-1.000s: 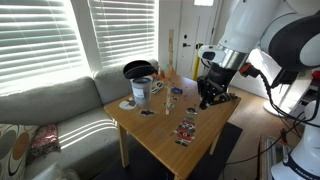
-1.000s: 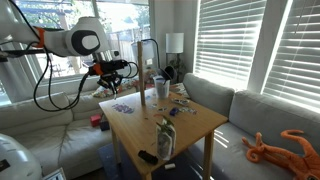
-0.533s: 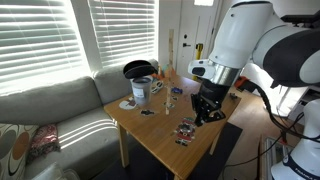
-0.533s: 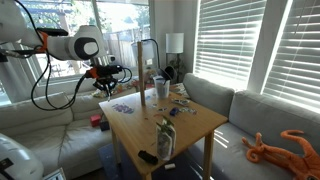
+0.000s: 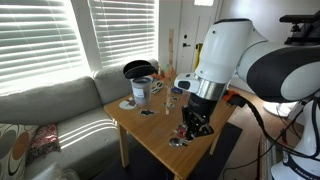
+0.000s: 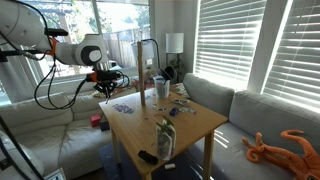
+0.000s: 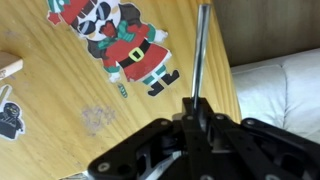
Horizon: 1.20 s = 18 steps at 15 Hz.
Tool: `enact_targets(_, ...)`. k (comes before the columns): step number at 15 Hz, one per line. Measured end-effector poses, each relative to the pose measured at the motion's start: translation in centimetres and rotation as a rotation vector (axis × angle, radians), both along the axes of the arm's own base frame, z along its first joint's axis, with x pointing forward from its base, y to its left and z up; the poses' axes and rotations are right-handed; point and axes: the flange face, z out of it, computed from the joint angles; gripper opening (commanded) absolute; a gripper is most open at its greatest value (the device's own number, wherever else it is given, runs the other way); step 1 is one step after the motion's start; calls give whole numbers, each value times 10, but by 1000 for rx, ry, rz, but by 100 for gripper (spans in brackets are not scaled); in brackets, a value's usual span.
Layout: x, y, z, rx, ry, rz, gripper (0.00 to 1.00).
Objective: Move the spoon to the edge
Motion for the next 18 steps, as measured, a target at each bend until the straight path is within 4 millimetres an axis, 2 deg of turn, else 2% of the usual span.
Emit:
enact_targets(6, 9, 33, -22, 3, 48, -52, 2)
enact_targets(13, 30, 39, -51, 5, 83, -81, 2)
enact_targets(14, 32, 39, -54, 3, 88, -83, 33)
enact_targets(15, 33, 40, -56, 2, 91, -83, 34)
enact_targets(18, 33, 41, -56, -2, 96, -79, 54)
